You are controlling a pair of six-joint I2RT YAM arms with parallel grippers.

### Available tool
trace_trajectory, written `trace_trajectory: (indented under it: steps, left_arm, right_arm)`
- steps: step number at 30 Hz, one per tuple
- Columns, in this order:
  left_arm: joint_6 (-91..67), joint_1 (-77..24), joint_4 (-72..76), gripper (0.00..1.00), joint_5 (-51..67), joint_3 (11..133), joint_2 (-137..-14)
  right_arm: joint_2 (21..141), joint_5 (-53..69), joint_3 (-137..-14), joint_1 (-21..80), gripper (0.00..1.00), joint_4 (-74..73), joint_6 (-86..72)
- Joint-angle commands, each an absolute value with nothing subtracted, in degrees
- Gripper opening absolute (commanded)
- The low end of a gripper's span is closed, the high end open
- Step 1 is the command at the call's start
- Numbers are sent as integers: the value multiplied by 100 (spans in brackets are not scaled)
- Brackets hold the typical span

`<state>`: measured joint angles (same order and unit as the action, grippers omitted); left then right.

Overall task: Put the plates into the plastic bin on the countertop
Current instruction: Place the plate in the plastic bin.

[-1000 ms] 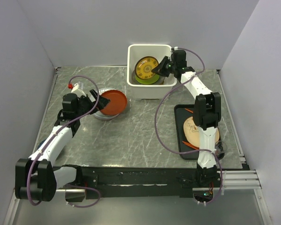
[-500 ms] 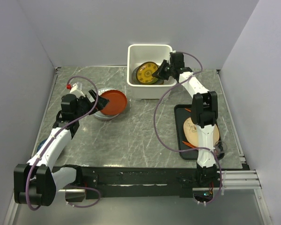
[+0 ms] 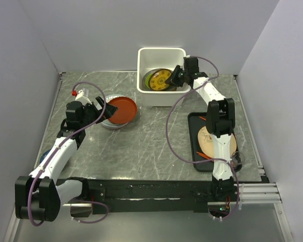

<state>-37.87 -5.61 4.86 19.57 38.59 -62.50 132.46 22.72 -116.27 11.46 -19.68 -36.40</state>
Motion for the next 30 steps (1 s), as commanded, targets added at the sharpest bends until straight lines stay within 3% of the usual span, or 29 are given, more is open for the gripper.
trace_trajectory:
  steps: [1,5,11,20,30]
  left_arm:
    - [-3647,-580,563,99,1907,4069,-6135]
    - [-3665,-580,589,99,1907,4043,-6108]
    - [-3691,-589,615,99,1916,3973,-6091]
    - [-3770,-580,598,99,1724,3858,-6126]
    - [-3850,-580,27,99,1117,3981,-6442]
  right_arm:
    - [13026,2101,-11821,1081,36,-2065,-3525]
    - [12815,1995,-11725,1081,52,-2136,-3472]
    - [12419,1776,-11575,1081,65,-2372,-3331]
    - [11181,1459,-10786,1090,74,-2119,-3226]
    - [10011,1740,-9844,1256,76,-1626,-3358]
